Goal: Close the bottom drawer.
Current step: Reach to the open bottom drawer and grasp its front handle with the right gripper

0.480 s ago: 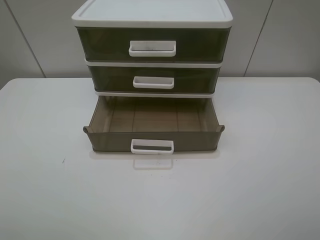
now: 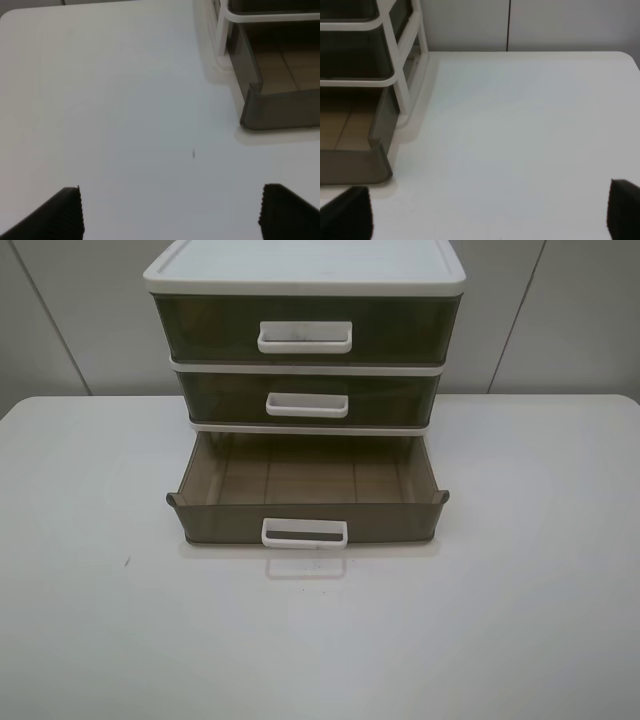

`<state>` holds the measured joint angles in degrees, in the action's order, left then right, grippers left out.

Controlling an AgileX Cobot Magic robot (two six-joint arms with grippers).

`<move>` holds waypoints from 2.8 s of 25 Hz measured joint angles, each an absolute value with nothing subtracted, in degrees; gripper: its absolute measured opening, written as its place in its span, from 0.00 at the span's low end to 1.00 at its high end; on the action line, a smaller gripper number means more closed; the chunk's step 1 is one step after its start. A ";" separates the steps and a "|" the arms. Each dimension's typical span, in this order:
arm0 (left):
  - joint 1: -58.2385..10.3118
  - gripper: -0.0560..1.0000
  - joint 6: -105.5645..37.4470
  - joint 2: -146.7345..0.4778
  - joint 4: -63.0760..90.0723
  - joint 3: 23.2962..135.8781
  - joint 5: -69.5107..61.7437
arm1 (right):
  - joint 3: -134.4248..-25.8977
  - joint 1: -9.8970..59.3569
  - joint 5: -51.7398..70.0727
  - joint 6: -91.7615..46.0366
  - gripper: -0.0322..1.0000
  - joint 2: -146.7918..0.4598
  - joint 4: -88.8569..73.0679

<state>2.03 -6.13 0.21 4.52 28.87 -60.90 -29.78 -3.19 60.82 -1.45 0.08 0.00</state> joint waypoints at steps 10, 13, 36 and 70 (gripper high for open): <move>2.03 0.73 -6.13 0.21 4.52 28.87 -60.90 | -29.78 -3.19 60.82 -1.45 0.83 0.08 0.00; 2.03 0.73 -6.13 0.21 4.52 28.87 -60.90 | -29.78 -3.19 60.82 -1.45 0.83 0.08 0.00; 2.03 0.73 -6.13 0.21 4.52 28.87 -60.90 | -44.28 7.54 35.23 -1.45 0.83 -49.23 -7.14; 2.03 0.73 -6.13 0.21 4.52 28.87 -60.90 | -20.19 48.56 -46.21 -1.09 0.06 -93.00 -16.44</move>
